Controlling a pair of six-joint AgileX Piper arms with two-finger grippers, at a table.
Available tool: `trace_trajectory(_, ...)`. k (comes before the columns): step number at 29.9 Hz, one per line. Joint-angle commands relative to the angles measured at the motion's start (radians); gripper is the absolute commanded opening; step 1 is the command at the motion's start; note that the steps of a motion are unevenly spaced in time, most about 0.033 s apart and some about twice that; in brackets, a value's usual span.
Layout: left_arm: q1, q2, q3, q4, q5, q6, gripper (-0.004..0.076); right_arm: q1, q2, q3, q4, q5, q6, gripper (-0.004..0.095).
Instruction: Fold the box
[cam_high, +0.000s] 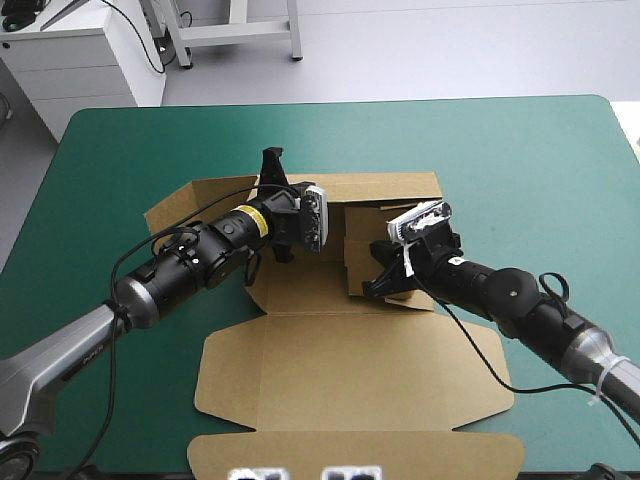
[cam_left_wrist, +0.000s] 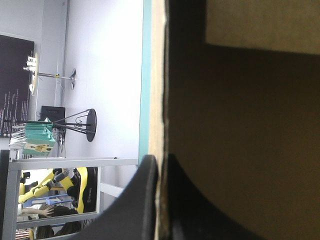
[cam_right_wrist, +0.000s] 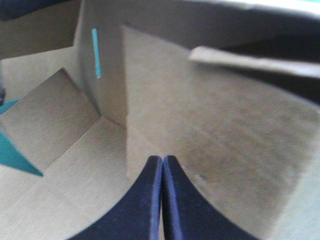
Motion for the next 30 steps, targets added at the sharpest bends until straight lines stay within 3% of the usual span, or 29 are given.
trace_trajectory(1,-0.003,-0.033,-0.022,-0.012,-0.026,-0.014,-0.0008,-0.001,-0.03,-0.029,-0.006,-0.12,0.047,-0.0012)
trace_trajectory(9,-0.003,-0.033,-0.022,-0.008,-0.026,-0.014,-0.0008,-0.033,-0.032,0.015,-0.009,-0.192,0.071,-0.0012)
trace_trajectory(21,-0.003,-0.033,-0.022,-0.004,-0.026,-0.012,-0.0008,-0.326,-0.212,0.114,-0.062,-0.125,0.064,-0.0014)
trace_trajectory(25,-0.003,-0.033,-0.022,-0.004,-0.026,0.005,-0.0008,-0.486,-0.249,0.114,-0.081,-0.036,0.068,-0.0014)
trace_trajectory(30,-0.003,-0.033,-0.022,-0.004,-0.026,0.009,-0.0008,-0.677,-0.257,0.062,-0.087,0.23,0.093,-0.0014)
